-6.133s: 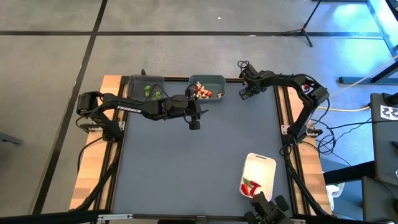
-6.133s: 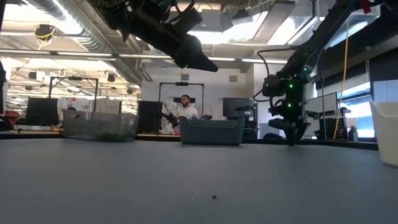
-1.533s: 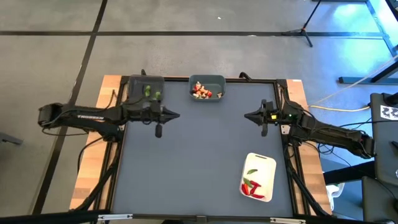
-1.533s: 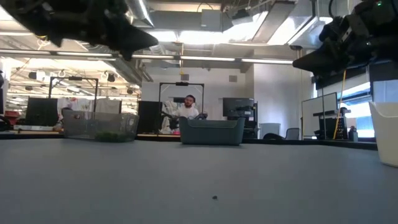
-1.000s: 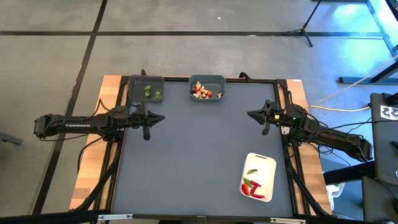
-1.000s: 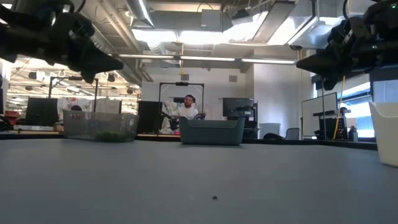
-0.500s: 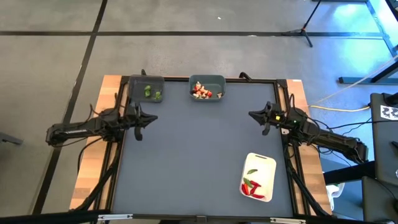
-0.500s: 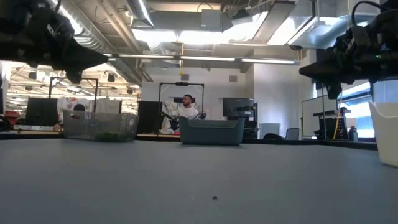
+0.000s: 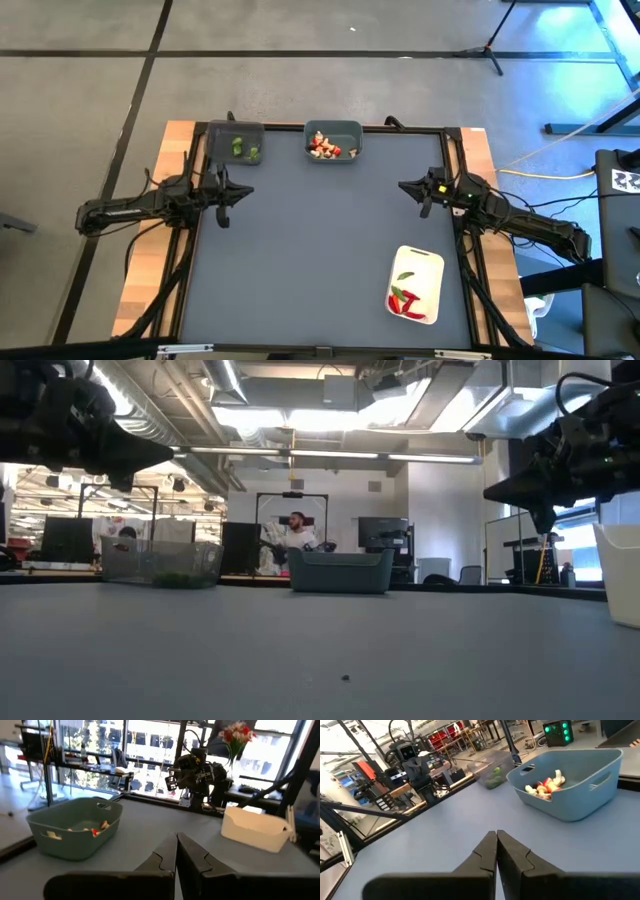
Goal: Sort produce into baskets
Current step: Return to Home Position
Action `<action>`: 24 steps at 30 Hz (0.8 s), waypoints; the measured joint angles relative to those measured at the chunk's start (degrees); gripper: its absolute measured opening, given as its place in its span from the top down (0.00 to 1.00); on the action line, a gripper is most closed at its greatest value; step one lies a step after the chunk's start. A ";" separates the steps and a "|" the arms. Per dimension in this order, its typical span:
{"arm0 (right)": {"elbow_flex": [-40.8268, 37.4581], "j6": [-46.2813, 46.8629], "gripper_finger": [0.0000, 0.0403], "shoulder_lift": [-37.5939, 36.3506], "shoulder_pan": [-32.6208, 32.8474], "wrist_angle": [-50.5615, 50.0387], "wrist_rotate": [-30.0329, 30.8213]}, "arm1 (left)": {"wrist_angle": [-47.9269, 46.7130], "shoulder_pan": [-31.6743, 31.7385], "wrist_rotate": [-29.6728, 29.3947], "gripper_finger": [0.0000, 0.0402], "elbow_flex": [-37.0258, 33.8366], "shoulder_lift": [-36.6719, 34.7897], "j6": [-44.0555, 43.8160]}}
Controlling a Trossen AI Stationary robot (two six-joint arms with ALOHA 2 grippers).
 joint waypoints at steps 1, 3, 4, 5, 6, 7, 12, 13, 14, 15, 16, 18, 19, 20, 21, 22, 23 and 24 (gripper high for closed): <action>0.00 -0.19 0.96 0.02 0.00 -0.01 -0.10 | 0.00 0.00 0.00 1.00 0.00 0.00 1.28; -0.02 -0.83 0.96 0.00 0.00 0.29 -0.27 | 0.00 0.00 0.02 0.99 0.00 0.00 2.53; -0.02 -1.48 0.96 0.00 0.00 0.30 -0.50 | 0.00 0.00 0.02 0.99 0.00 0.00 2.75; -0.02 -1.66 0.96 0.00 0.00 0.20 -0.54 | 0.00 0.00 0.02 0.99 0.00 0.00 2.75; -0.03 -1.71 0.96 0.00 0.00 0.08 -0.54 | 0.00 0.00 0.02 0.98 0.00 0.00 2.65; -0.04 -1.61 0.96 0.02 0.00 0.07 -0.53 | 0.00 0.00 0.02 0.98 0.00 0.00 2.57; -0.07 -1.61 0.96 0.17 -0.04 0.09 -0.52 | 0.02 0.00 0.04 0.96 0.00 0.00 2.66; -0.07 -1.61 0.96 0.17 -0.04 0.07 -0.52 | 0.02 0.00 0.07 0.96 0.00 0.00 2.55; -0.07 -1.63 0.96 0.17 -0.04 0.07 -0.52 | 0.02 0.00 0.07 0.97 0.00 0.00 2.57; -0.07 -1.63 0.96 0.17 -0.04 0.07 -0.54 | 0.02 0.00 0.09 0.97 0.00 0.00 2.73; -0.07 -1.64 0.96 0.17 -0.04 0.07 -0.52 | 0.02 0.00 0.09 0.97 0.00 0.00 2.77; -0.07 -1.64 0.96 0.17 -0.04 0.07 -0.52 | 0.04 0.00 0.09 0.98 0.00 0.00 2.57; -0.07 -1.64 0.96 0.17 -0.04 0.07 -0.53 | 0.04 0.00 0.10 0.98 0.00 0.00 2.55; -0.09 -1.65 0.96 0.17 -0.04 0.07 -0.52 | 0.04 0.00 0.11 0.97 0.00 0.00 2.60; -0.09 -1.64 0.96 0.17 -0.04 0.07 -0.53 | 0.04 0.00 0.11 0.97 0.00 0.00 2.74; -0.09 -1.66 0.96 0.17 -0.04 0.07 -0.52 | 0.04 0.00 0.11 0.97 0.00 0.00 2.77; -0.09 -1.66 0.96 0.17 -0.04 0.07 -0.53 | 0.04 0.00 0.11 0.97 0.00 0.00 2.70; -0.09 -1.66 0.96 0.17 -0.04 0.07 -0.54 | 0.04 0.00 0.11 0.96 0.00 0.00 2.54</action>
